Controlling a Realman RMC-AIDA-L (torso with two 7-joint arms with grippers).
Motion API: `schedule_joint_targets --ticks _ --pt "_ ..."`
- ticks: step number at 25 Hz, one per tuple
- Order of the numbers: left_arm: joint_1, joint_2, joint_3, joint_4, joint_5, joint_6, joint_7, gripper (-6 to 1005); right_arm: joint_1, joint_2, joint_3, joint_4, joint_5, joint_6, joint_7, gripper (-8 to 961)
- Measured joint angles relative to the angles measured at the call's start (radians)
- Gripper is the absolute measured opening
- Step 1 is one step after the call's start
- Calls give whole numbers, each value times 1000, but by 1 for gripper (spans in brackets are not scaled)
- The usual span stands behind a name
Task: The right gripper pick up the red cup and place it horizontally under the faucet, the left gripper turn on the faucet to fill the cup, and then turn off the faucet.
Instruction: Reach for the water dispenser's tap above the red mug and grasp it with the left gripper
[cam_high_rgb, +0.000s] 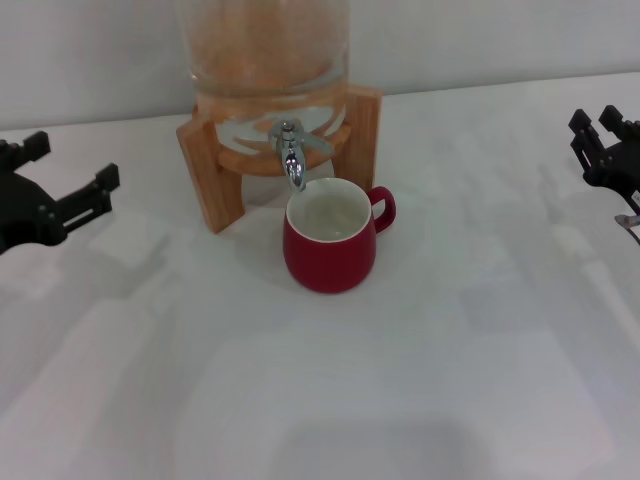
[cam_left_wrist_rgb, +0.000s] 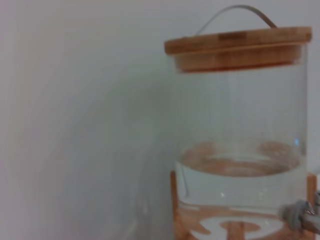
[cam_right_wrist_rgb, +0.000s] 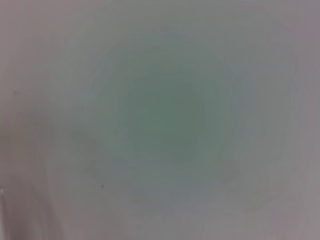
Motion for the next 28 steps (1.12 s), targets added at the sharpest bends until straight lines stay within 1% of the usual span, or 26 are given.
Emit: schedule_joint_targets --ticks 2,6,8,11,14,17,18,20,21,22,23,24,28 --pt "0 0 -1 -18 -39 -3 30 870 0 0 5 0 0 0 0 382" --pt "-1 4 -9 -84 -184 -5 158 869 0 0 14 0 0 0 0 382" --pt "-1 4 -17 -118 -235 -8 209 869 0 0 25 0 0 0 0 382" --pt "-7 4 -38 -166 -284 -13 258 869 0 0 36 0 -1 0 -2 382" --pt "-18 3 -75 -210 -301 -10 290 868 0 1 37 -3 -1 1 -1 382" --pt "-27 1 -102 -262 -343 -13 361 868 4 3 37 -7 -1 1 -2 382" --pt "-33 0 -108 -307 -417 -13 429 868 7 4 36 -8 -2 2 -3 382" --pt "-39 1 -109 -353 -502 -1 501 868 11 5 34 -7 -5 2 -3 382" --pt "-44 2 -109 -398 -597 20 575 868 13 6 33 -6 -5 2 -2 382" --pt "-44 2 -109 -398 -597 20 575 868 14 6 33 -4 -5 2 -1 382" --pt "-49 3 -109 -432 -661 41 633 867 14 6 33 -5 -5 2 0 382" --pt "-59 3 -109 -488 -760 80 710 867 14 6 33 -5 -5 2 1 382" --pt "-77 4 -109 -557 -896 107 760 867 21 6 32 -9 -5 2 1 382"
